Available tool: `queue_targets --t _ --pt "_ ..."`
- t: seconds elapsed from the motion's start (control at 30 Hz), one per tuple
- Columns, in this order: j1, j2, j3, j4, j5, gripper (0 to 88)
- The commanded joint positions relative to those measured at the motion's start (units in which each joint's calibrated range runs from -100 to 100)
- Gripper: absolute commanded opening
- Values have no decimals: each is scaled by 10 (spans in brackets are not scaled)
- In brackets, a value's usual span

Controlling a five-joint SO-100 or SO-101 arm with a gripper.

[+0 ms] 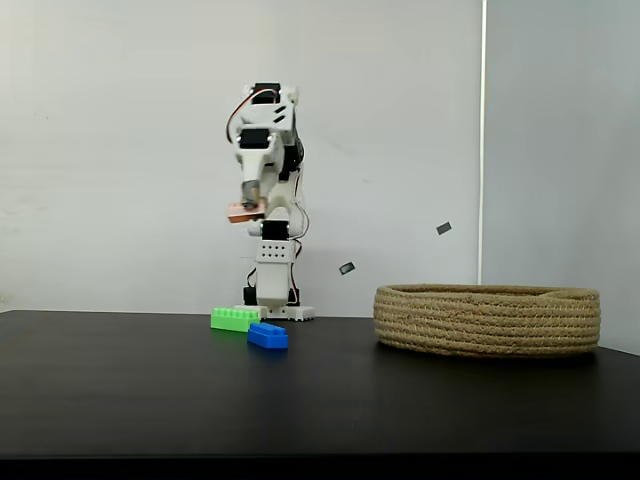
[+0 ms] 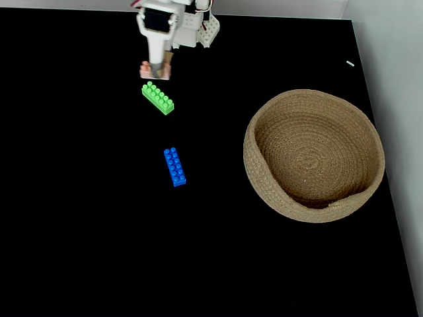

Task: Place the lego blocks in the tray

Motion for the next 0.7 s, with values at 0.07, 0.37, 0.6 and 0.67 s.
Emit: queue_targets --t 0.07,0.37,0.6,0.67 --pt "-171 182 -238 5 -103 2" --pt "-293 384 -392 19 -148 1" --pt "-360 485 -437 -36 -202 82" --pt "-383 501 -440 -51 -227 149"
